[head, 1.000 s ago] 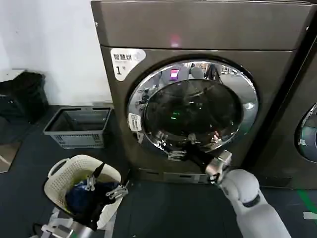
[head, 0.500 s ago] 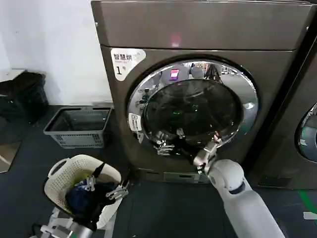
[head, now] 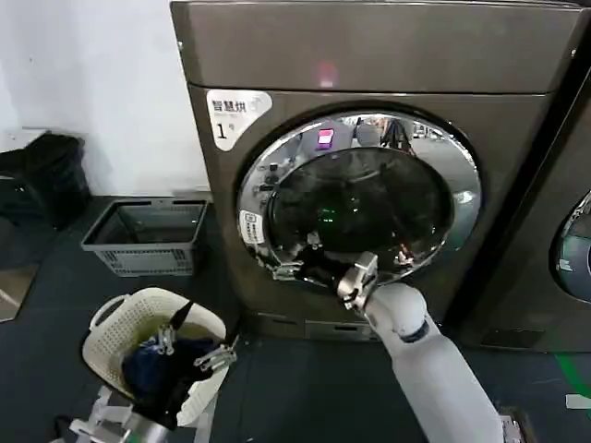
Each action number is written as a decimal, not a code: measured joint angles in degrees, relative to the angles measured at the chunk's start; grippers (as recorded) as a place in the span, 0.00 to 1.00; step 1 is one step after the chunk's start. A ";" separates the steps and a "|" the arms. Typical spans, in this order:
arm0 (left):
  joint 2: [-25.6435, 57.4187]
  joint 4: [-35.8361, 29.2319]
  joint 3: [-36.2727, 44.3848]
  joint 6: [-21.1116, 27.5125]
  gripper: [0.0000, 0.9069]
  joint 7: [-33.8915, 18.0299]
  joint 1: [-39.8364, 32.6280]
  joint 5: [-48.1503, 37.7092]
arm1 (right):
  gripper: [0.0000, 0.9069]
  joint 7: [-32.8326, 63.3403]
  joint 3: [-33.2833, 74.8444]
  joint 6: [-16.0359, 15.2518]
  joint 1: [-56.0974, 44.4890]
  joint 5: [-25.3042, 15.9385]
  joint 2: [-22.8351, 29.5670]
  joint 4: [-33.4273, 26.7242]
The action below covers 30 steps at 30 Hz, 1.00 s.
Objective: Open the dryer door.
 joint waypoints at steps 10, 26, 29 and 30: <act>0.15 -0.11 -0.07 -0.03 1.00 0.01 0.08 -0.10 | 1.00 0.13 -1.52 0.00 1.86 -0.35 1.34 -2.08; 0.23 0.49 -0.07 -0.16 1.00 0.06 -0.37 -0.05 | 1.00 -6.73 -2.67 0.19 4.35 -1.75 1.87 -5.16; 0.20 0.44 -0.09 -0.17 1.00 0.08 -0.48 -0.08 | 1.00 -8.82 -2.34 0.70 4.04 -2.05 1.85 -5.15; 0.20 0.44 -0.09 -0.17 1.00 0.08 -0.49 -0.05 | 1.00 -9.38 -2.29 1.04 3.87 -2.08 1.83 -5.12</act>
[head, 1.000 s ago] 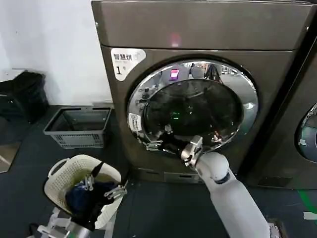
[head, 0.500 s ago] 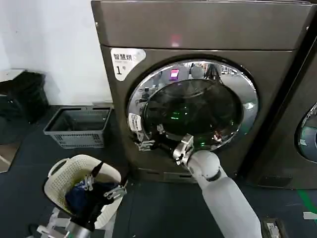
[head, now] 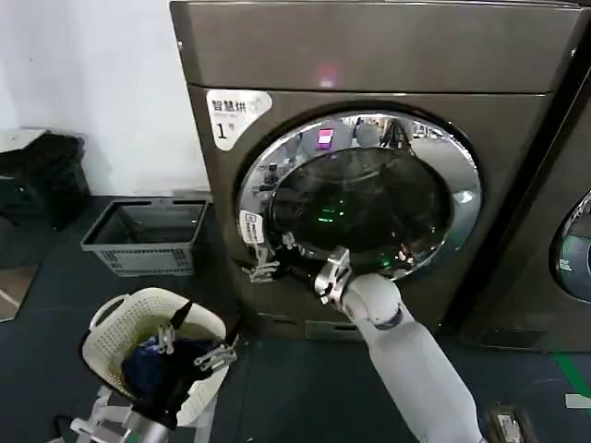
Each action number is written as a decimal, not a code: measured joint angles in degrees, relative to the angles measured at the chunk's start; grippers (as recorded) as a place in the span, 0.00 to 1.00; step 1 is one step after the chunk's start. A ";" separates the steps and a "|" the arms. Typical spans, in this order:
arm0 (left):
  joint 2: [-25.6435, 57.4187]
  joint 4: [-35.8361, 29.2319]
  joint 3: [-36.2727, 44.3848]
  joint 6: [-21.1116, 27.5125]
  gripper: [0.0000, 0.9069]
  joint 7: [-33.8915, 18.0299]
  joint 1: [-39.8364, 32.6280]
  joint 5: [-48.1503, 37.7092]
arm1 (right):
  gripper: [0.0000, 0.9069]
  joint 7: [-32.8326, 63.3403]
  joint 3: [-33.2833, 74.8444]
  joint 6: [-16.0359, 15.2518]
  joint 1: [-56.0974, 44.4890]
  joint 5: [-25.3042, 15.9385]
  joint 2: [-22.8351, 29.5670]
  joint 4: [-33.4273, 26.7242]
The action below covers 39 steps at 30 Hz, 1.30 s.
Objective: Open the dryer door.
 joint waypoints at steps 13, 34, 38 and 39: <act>0.15 0.02 -0.58 0.02 1.00 -0.02 -0.32 -0.23 | 1.00 -7.16 1.57 1.80 -3.54 1.41 -1.73 2.49; 0.75 0.19 -1.85 0.89 1.00 -0.34 -1.75 -1.72 | 1.00 -5.23 3.51 3.44 -13.11 4.03 -8.49 14.23; 1.08 0.19 -1.90 1.15 1.00 -0.43 -2.06 -2.02 | 1.00 -6.28 3.66 3.63 -15.02 4.82 -10.27 17.00; 1.14 0.20 -1.92 1.23 1.00 -0.44 -2.19 -2.12 | 1.00 -6.91 3.80 3.85 -15.48 5.02 -10.74 17.48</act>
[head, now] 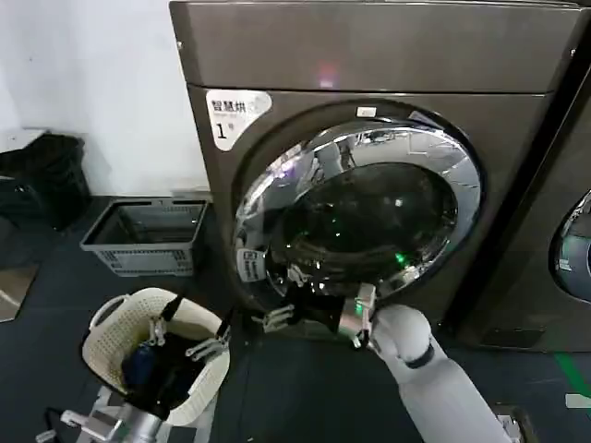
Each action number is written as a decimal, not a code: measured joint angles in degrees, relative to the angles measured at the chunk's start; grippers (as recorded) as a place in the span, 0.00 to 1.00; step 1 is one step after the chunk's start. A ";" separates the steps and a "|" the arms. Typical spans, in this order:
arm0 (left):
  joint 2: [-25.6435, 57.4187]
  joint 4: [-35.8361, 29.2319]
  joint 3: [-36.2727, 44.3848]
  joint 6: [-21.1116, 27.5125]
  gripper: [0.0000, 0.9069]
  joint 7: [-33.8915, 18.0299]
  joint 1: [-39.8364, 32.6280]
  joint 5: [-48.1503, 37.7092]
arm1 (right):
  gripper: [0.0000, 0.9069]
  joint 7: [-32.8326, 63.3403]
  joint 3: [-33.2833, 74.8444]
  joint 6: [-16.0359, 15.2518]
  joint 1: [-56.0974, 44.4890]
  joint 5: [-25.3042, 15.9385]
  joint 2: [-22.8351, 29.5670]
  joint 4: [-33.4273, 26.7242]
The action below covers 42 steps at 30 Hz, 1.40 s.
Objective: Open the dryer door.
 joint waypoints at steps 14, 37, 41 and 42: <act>2.40 0.15 -0.38 0.55 1.00 -0.64 -1.32 -2.44 | 1.00 -12.77 3.82 1.15 -3.66 4.96 -4.62 1.32; 15.74 5.70 -1.49 4.29 1.00 -0.63 -11.90 -17.66 | 1.00 -20.40 8.00 2.87 -8.20 5.71 -7.38 4.02; 18.62 7.36 -0.46 4.44 1.00 0.23 -14.41 -23.24 | 1.00 -21.65 8.91 3.01 -9.29 6.45 -7.62 4.46; 19.39 7.91 -0.14 4.22 1.00 0.24 -15.07 -24.69 | 1.00 -21.92 9.15 3.01 -9.59 6.67 -7.71 4.61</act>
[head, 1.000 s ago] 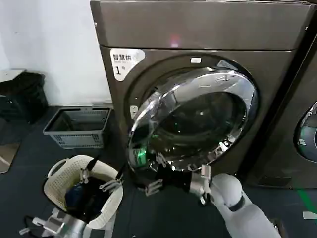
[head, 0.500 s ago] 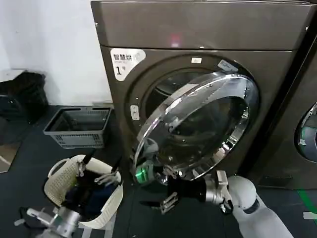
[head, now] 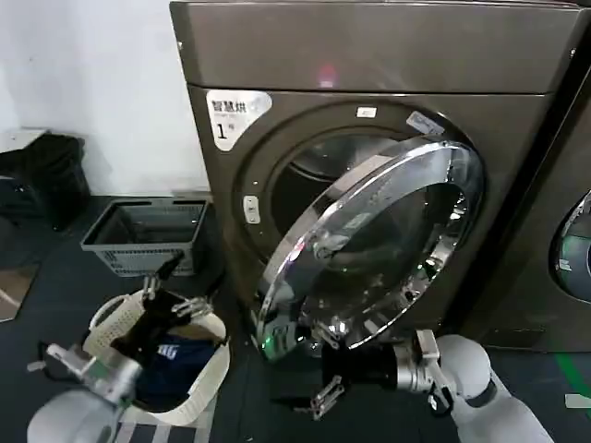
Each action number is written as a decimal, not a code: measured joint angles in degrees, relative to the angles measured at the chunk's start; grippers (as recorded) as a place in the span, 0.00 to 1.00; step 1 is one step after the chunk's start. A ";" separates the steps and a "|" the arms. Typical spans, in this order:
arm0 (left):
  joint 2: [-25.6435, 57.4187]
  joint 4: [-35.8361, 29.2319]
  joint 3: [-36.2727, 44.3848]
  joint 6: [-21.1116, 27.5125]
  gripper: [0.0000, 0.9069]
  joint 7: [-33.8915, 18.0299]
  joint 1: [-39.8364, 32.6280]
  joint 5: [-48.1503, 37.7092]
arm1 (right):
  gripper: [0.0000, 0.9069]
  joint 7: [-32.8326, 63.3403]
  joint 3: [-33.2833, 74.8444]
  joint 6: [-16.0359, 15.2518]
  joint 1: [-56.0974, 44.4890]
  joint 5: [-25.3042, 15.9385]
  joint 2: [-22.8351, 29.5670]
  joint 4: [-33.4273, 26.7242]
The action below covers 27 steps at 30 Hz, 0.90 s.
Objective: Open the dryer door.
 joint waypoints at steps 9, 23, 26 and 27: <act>7.33 5.51 2.92 0.03 1.00 1.14 -7.75 -8.58 | 1.00 -1.21 1.25 0.55 -1.94 0.69 -0.74 0.92; 16.35 12.21 12.95 -2.29 1.00 5.06 -17.63 -12.71 | 1.00 -3.50 3.37 1.16 -4.42 1.55 -1.38 2.00; 16.80 12.47 16.18 -2.37 1.00 5.48 -19.74 -13.74 | 1.00 -4.21 3.95 1.54 -5.01 1.69 -1.58 2.16; 16.94 12.61 17.05 -2.51 1.00 5.91 -20.29 -13.85 | 1.00 -4.47 4.21 1.68 -5.22 1.72 -1.65 2.23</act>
